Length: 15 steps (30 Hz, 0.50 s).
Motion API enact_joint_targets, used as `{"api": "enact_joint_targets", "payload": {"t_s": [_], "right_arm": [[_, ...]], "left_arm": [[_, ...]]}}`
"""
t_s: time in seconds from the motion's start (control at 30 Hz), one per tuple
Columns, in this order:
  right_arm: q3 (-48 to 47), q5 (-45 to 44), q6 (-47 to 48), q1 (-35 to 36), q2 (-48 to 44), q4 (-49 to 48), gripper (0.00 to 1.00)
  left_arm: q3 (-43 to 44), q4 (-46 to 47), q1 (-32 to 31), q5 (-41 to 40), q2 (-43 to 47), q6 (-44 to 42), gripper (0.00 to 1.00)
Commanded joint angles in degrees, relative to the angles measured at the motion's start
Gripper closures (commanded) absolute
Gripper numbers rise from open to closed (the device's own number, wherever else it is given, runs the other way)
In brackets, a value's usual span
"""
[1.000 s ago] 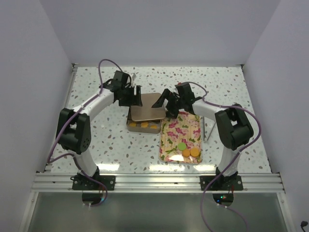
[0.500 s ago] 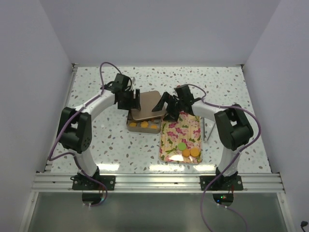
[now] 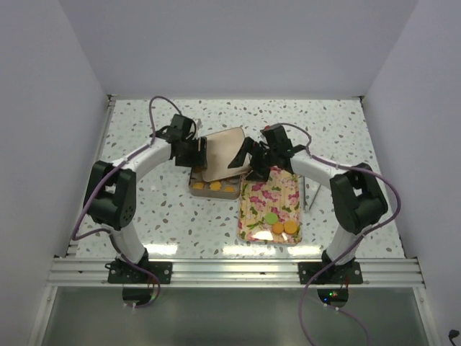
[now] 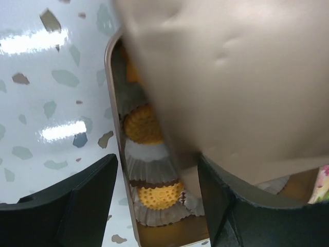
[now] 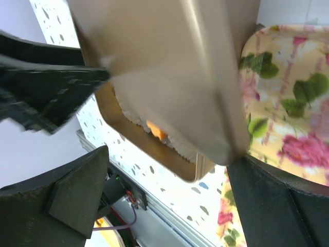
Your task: Pack the cookies
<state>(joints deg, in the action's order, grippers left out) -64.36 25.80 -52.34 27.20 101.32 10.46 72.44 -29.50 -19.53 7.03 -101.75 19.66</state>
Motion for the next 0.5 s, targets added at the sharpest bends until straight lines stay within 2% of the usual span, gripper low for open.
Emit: {"api": "enact_joint_targets", "payload": {"t_s": [0.0, 0.13, 0.27, 0.47], "right_arm": [[-2.61, -2.68, 2.58, -0.30, -6.47, 4.47, 0.01], [-4.98, -5.84, 5.75, -1.80, -9.11, 11.32, 0.01], [-9.63, -8.13, 9.09, -3.38, -9.65, 14.15, 0.01], [-18.15, -8.84, 11.38, -5.31, -4.83, 17.40, 0.01]], "left_arm": [[-3.71, -0.92, -0.16, -1.75, 0.15, -2.70, 0.32], [-5.91, -0.21, -0.16, -1.93, 1.38, -2.87, 0.32], [-7.67, 0.40, -0.16, -1.93, 1.91, -2.79, 0.33], [-8.11, 0.67, -0.16, -1.75, 2.35, -2.61, 0.33]]}}
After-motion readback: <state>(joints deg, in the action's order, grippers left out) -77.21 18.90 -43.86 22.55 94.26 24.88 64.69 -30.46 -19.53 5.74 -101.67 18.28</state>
